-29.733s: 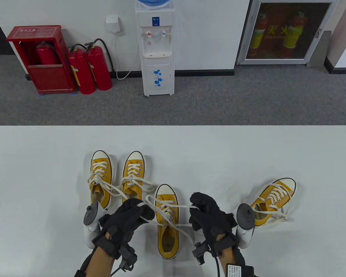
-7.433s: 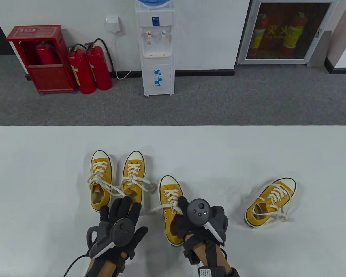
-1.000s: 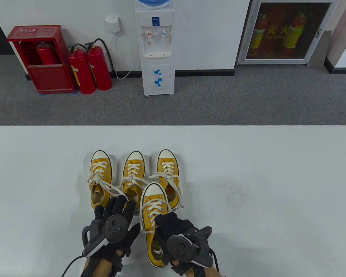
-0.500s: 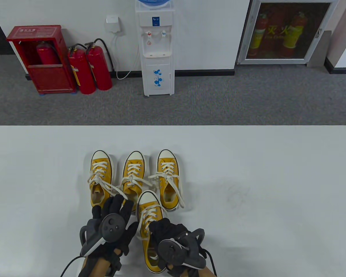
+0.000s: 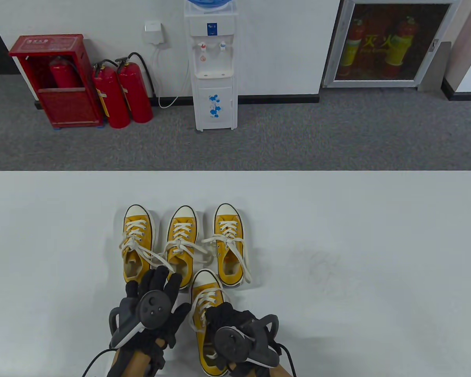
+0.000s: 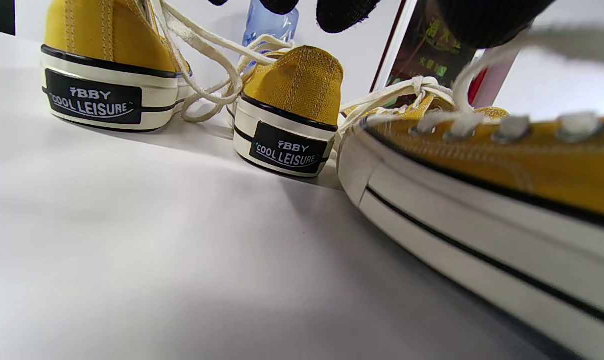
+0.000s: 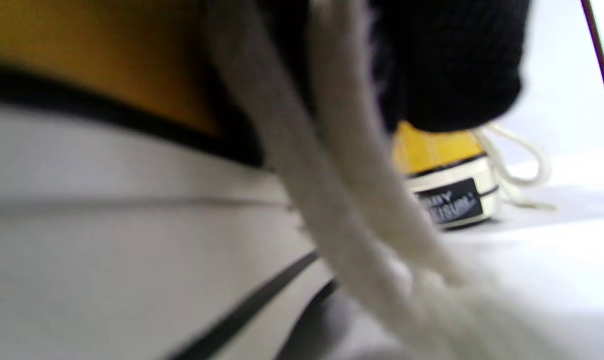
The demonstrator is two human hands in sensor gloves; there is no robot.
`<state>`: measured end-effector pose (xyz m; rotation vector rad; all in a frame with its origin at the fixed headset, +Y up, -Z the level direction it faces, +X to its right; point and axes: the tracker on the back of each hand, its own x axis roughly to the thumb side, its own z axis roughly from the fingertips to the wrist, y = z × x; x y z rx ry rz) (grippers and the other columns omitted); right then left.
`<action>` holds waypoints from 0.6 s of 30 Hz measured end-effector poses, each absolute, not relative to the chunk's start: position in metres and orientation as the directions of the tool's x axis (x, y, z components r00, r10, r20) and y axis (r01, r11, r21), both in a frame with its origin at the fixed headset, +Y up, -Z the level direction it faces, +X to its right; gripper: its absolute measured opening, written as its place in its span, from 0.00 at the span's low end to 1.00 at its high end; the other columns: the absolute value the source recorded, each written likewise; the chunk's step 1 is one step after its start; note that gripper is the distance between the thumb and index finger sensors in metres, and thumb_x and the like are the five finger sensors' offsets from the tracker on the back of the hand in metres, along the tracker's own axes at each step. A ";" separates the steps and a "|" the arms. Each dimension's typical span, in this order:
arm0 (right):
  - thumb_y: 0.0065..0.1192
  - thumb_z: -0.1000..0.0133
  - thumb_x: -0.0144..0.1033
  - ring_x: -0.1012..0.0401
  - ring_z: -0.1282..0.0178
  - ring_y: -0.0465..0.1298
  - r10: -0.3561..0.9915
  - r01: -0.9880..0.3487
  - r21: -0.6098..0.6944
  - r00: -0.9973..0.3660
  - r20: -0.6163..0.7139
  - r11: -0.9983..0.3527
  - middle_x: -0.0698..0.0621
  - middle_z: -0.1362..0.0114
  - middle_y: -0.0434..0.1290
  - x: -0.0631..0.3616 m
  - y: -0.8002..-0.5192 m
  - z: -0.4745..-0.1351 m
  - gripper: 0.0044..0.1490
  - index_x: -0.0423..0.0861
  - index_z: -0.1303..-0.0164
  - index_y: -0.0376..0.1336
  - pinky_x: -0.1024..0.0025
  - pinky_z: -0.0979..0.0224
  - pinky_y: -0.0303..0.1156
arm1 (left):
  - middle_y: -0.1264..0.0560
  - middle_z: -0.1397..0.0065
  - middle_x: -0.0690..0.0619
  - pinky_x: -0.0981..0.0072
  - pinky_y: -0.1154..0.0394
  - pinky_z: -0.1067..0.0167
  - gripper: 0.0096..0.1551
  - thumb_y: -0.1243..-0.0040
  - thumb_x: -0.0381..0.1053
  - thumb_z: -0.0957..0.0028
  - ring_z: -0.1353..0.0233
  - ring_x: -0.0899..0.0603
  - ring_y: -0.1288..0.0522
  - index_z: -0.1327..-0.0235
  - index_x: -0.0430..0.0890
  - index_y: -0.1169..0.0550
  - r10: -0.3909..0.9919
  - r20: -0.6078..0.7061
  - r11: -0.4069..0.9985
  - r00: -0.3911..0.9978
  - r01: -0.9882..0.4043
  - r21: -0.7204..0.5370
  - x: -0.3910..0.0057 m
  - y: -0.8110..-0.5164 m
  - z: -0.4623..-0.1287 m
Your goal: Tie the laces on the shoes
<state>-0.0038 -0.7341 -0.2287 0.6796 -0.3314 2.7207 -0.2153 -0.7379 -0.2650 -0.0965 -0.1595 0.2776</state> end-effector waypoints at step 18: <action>0.69 0.52 0.54 0.55 0.46 0.82 0.392 -0.421 0.048 -0.789 0.473 -0.906 0.49 0.33 0.73 0.020 -0.728 -0.234 0.38 0.49 0.34 0.67 0.45 0.33 0.70 | 0.57 0.09 0.45 0.19 0.65 0.27 0.48 0.49 0.71 0.47 0.11 0.29 0.58 0.15 0.56 0.46 0.279 0.141 0.957 0.950 -0.262 -0.127 -0.214 -0.737 -0.265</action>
